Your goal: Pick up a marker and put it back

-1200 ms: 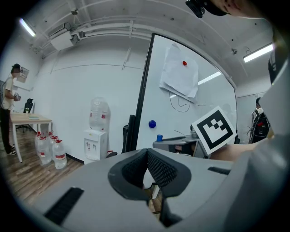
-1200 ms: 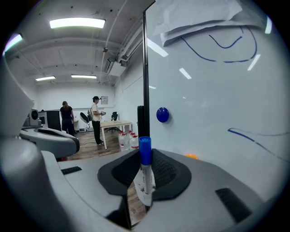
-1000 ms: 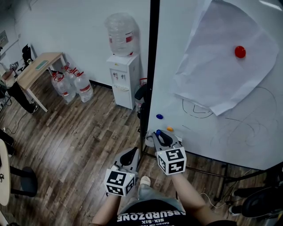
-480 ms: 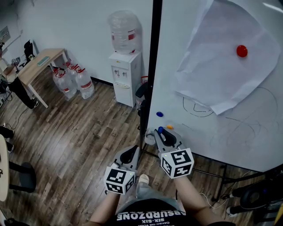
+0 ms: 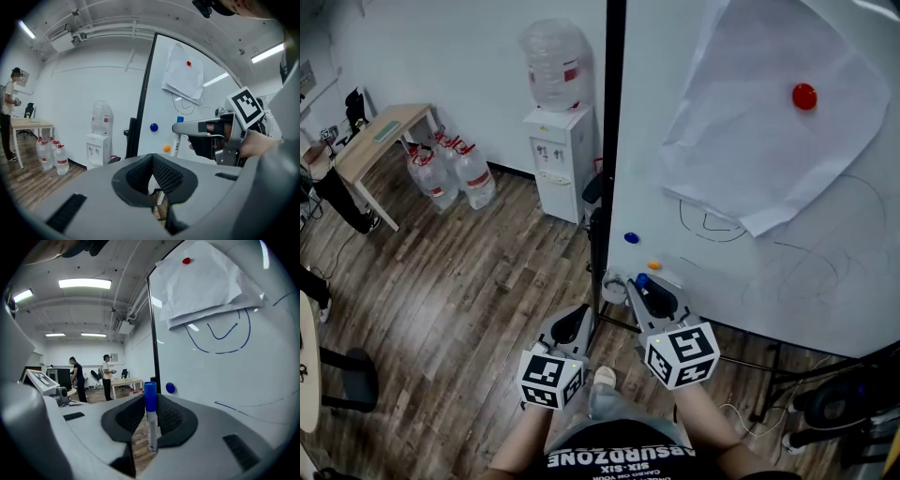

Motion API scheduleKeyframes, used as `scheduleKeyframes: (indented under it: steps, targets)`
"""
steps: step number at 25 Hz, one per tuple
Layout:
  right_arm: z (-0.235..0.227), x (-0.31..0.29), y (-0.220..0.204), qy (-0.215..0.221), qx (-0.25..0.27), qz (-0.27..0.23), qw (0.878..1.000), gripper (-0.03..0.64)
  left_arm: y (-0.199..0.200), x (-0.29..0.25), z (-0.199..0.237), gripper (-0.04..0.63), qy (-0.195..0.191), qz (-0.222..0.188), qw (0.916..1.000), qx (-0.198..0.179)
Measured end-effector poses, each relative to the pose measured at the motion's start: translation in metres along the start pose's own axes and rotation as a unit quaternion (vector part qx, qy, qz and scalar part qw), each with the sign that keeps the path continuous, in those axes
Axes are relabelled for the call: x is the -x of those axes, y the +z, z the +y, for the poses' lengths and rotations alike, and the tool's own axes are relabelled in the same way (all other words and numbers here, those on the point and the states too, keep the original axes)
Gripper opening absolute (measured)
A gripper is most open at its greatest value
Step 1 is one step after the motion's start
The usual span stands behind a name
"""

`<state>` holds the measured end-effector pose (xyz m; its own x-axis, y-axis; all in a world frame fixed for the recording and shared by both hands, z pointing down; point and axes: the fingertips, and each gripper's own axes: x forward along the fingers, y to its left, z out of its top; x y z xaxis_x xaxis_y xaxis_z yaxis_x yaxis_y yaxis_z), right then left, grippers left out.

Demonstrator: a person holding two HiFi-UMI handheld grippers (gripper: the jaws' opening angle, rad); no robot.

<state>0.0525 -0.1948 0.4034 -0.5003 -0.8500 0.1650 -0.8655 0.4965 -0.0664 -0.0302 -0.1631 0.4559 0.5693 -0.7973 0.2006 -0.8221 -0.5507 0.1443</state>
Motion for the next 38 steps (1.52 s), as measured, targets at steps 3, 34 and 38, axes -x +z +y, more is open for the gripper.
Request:
scheduleKeyframes:
  steps: [3, 34, 38]
  targets:
    - [0.000, 0.007, -0.010, -0.001, -0.008, 0.008, 1.000, 0.072, -0.001, 0.000, -0.003, 0.008, -0.002, 0.002, 1.0000, -0.001]
    - [0.026, 0.044, -0.094, 0.003, -0.037, 0.093, 0.995, 0.072, -0.015, 0.024, -0.026, 0.008, -0.015, 0.010, 0.9998, 0.003]
    - [0.028, 0.048, -0.100, 0.004, -0.036, 0.102, 0.994, 0.072, -0.015, 0.027, -0.029, 0.008, -0.019, 0.011, 0.9997, 0.003]
